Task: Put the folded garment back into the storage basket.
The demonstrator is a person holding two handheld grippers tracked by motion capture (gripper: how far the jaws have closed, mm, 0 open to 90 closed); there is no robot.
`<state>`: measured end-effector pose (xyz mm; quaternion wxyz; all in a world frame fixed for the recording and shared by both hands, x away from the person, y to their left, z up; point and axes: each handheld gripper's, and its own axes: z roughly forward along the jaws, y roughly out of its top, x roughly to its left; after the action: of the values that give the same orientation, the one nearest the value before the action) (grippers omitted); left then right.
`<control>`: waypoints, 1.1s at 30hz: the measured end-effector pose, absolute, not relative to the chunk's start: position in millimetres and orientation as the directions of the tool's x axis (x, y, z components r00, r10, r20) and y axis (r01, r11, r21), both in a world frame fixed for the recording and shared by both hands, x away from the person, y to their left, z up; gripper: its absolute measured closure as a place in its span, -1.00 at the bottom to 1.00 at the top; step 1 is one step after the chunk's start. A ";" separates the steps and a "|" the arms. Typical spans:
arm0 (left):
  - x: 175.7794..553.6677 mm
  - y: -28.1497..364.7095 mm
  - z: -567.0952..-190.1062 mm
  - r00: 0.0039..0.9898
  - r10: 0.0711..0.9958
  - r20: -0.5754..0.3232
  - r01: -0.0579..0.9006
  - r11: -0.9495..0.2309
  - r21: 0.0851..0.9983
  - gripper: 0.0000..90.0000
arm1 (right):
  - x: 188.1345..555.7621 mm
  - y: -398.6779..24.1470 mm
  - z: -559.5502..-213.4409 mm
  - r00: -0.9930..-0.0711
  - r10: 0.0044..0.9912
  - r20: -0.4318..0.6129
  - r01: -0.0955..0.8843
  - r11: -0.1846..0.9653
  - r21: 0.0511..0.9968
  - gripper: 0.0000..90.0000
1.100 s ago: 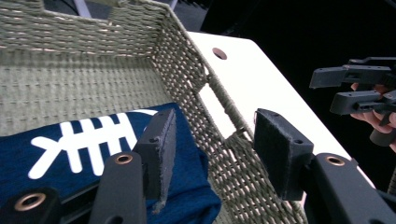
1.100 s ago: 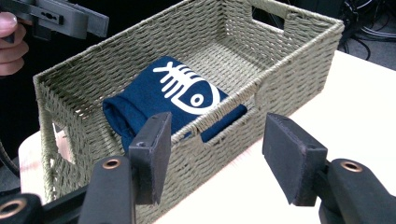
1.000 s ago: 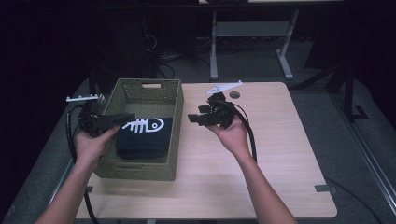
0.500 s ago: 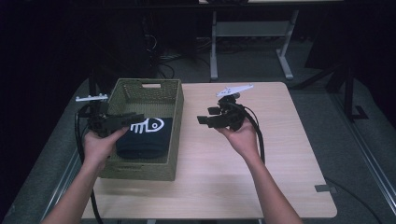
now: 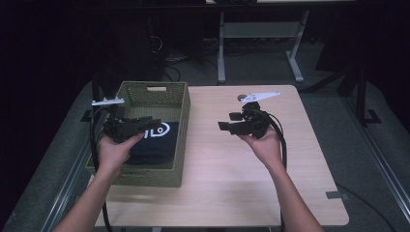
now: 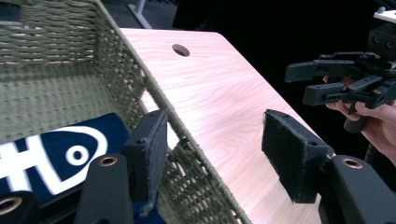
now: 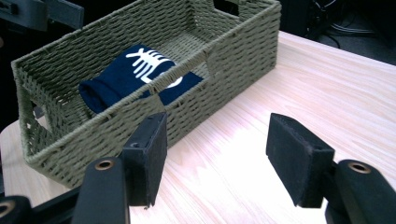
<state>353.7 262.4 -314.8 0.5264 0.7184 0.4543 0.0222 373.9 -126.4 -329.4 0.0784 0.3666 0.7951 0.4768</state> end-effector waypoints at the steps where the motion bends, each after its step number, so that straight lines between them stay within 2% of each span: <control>1: 353.7 262.4 -314.8 0.586 0.676 -0.446 0.629 -0.033 0.776 -0.12 | 373.3 -128.5 -329.9 -0.716 0.659 0.230 0.513 0.273 0.814 -0.17; 33: 351.7 174.1 -316.9 0.657 0.611 -0.442 0.617 -0.098 0.781 -0.24 | 347.8 -203.8 -344.9 -0.670 0.704 0.238 0.525 0.223 0.821 -0.21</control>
<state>351.7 174.1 -316.9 0.5284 0.7410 0.4144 -0.0025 347.8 -203.8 -344.9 0.0926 0.3957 0.7764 0.4817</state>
